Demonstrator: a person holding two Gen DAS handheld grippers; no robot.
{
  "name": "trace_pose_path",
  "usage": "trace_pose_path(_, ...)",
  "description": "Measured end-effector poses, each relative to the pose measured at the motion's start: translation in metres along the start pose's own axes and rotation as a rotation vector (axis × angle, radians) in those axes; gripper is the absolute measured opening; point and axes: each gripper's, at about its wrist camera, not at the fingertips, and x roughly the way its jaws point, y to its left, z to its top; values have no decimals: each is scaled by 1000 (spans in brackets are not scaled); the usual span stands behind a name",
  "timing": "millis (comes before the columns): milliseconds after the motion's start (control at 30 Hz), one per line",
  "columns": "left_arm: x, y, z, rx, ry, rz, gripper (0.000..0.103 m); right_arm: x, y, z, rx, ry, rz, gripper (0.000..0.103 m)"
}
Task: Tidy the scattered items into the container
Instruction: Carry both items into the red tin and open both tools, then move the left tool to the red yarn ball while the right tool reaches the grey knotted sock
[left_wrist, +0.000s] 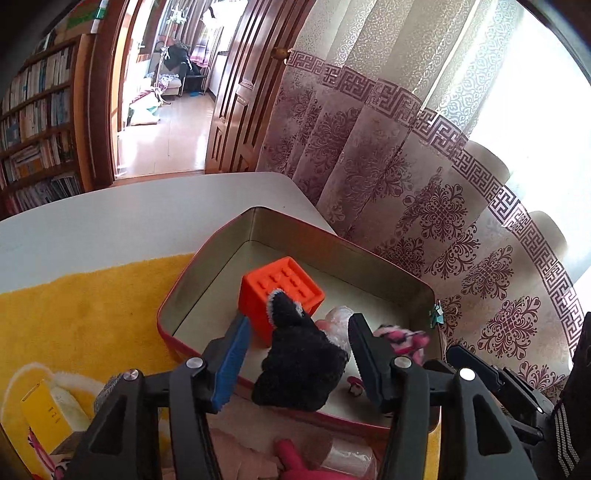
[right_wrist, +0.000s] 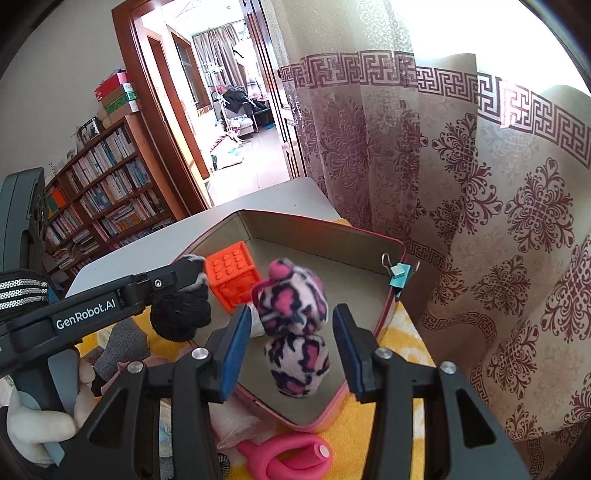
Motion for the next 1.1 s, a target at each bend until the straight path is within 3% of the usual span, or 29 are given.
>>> trace_pose_path(33,0,1,-1,-5,-4,-4,70,1,-2,-2,6,1,-1,57)
trace_pose_path(467,-28,7,-20,8,-23,41,71,-7,2,-13,26,7,23,58)
trace_pose_path(533,-35,10,-25,-2,-24,48,81,-11,4,-16,25,8,30,58)
trace_pose_path(600,-44,14,-31,-17,-36,54,85,-15,6,-20,26,9,36,58)
trace_pose_path(1100,-115,59,-80,-118,-75,104,85,-40,26,-58,37,43,75,64)
